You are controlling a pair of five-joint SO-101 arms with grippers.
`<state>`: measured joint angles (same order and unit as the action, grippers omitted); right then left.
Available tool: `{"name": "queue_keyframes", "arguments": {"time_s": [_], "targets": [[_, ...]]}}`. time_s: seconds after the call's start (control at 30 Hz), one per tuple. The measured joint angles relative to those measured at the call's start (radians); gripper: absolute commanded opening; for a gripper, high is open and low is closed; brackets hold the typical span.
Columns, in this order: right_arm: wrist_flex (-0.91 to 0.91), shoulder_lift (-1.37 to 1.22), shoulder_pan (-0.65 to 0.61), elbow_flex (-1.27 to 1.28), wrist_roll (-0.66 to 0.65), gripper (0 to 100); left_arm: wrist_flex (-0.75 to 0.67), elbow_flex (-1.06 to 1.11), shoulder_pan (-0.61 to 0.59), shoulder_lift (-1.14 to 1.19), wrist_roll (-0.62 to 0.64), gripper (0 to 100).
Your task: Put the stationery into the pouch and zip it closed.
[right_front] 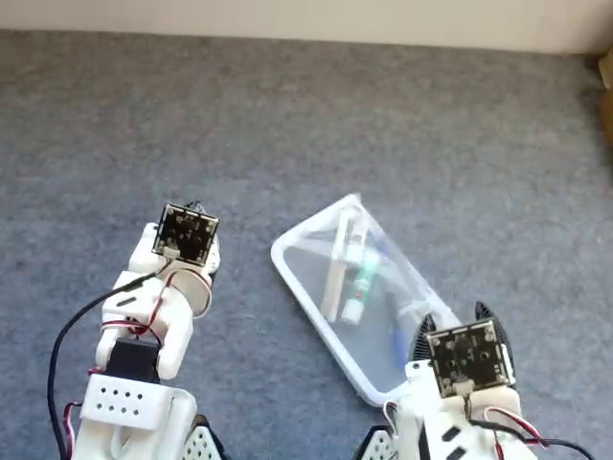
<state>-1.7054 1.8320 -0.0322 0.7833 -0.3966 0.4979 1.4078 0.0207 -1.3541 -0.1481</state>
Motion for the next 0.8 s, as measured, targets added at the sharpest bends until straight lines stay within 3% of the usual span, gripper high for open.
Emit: {"name": "queue_keyframes", "arguments": {"time_s": [0.2,0.43,0.8], "targets": [[0.0,0.0,0.0,0.009,0.0,18.2,0.0,0.005,-0.041,0.0,0.0,0],[0.147,0.0,0.0,0.226,0.0,1.6,0.0,0.112,-0.04,0.0,0.0,0],[0.371,-0.002,0.0,0.571,0.0,1.3,-0.005,0.27,-0.04,0.0,0.0,0]]}}
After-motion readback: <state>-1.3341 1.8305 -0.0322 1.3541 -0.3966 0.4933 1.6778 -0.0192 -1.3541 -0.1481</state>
